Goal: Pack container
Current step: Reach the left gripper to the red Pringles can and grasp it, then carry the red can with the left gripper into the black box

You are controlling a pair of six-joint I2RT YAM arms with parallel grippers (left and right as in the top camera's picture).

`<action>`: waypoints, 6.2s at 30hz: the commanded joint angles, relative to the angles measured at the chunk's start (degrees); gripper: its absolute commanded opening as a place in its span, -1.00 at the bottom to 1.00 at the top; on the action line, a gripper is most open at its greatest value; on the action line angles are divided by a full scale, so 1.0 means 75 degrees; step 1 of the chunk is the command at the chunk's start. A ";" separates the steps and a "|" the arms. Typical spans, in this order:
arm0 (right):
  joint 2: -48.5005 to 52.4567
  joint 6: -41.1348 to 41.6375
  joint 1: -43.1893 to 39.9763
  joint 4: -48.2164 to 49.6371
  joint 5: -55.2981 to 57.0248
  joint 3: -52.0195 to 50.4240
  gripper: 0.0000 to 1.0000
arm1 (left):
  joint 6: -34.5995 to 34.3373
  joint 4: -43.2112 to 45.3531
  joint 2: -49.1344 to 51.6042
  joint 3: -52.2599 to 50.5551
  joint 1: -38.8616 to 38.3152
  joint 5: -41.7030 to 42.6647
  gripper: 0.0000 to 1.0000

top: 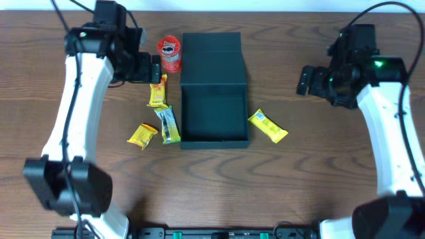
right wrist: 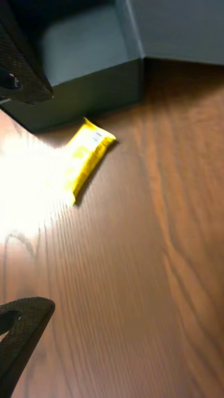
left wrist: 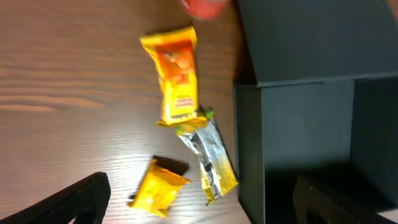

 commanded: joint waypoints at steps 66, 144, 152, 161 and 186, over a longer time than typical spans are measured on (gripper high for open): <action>0.0516 0.0102 0.0032 0.0361 -0.0242 0.0099 0.99 | -0.0551 0.5467 0.2859 0.0163 -0.1230 -0.2929 0.91; 0.0516 0.0105 0.0032 -0.0061 -0.0192 0.0099 0.99 | -0.3555 0.3127 -0.0044 -0.2428 -0.1641 0.3506 0.21; 0.0516 0.0105 0.0032 -0.0157 -0.0192 0.0099 0.98 | -0.4540 0.4060 -0.0044 -0.3197 -0.2294 0.3418 0.18; 0.0516 0.0105 0.0032 -0.0154 -0.0189 0.0099 0.98 | -0.4835 0.4479 -0.0044 -0.3267 -0.2769 0.2495 0.22; 0.0516 0.0102 0.0032 -0.0102 -0.0192 0.0099 0.98 | -0.4826 0.4505 -0.0038 -0.3471 -0.3156 0.0411 0.50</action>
